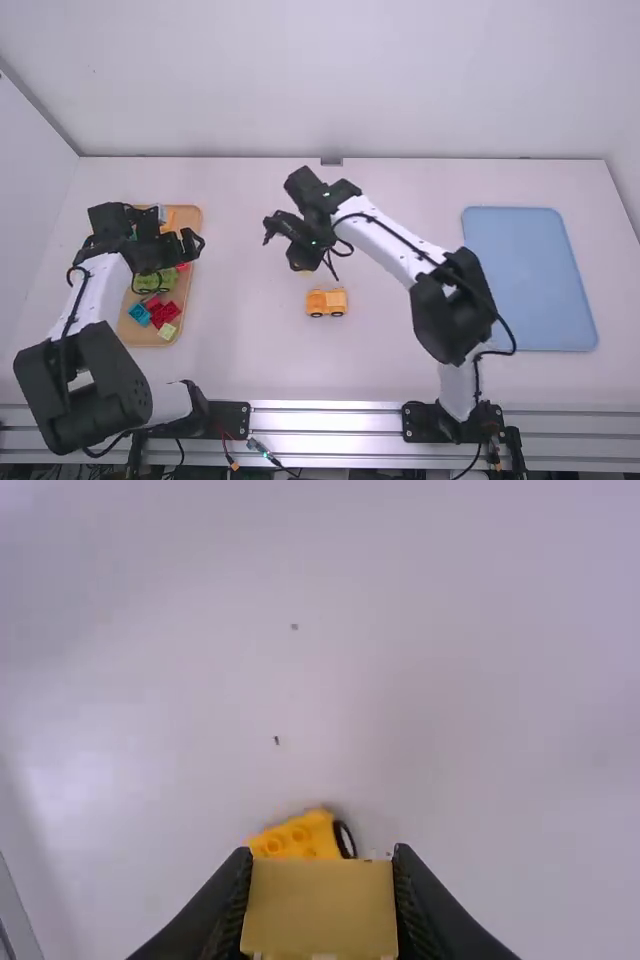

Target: Assemble lego blocks to make yellow taxi

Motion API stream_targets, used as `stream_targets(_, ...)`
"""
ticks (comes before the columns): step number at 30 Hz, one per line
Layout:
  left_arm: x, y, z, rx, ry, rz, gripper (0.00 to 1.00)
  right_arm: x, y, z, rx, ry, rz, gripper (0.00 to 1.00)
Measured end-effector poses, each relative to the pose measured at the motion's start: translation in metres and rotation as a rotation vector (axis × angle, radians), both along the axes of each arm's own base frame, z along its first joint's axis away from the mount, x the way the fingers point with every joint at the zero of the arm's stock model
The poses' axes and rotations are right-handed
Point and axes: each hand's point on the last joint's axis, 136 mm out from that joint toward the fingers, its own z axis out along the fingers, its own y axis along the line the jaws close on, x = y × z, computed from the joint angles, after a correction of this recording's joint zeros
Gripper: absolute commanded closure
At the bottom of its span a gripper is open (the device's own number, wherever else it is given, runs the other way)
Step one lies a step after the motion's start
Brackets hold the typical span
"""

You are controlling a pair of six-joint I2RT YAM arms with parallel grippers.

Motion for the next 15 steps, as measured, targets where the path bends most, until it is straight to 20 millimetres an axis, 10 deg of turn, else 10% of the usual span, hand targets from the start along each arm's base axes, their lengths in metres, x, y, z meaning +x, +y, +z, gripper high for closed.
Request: stream_targets(15,-0.022,0.042,-0.014,0.019,0.060,0.164,0.01,-0.057,0.045,-0.082,-0.278,-0.045,0.359,1.00)
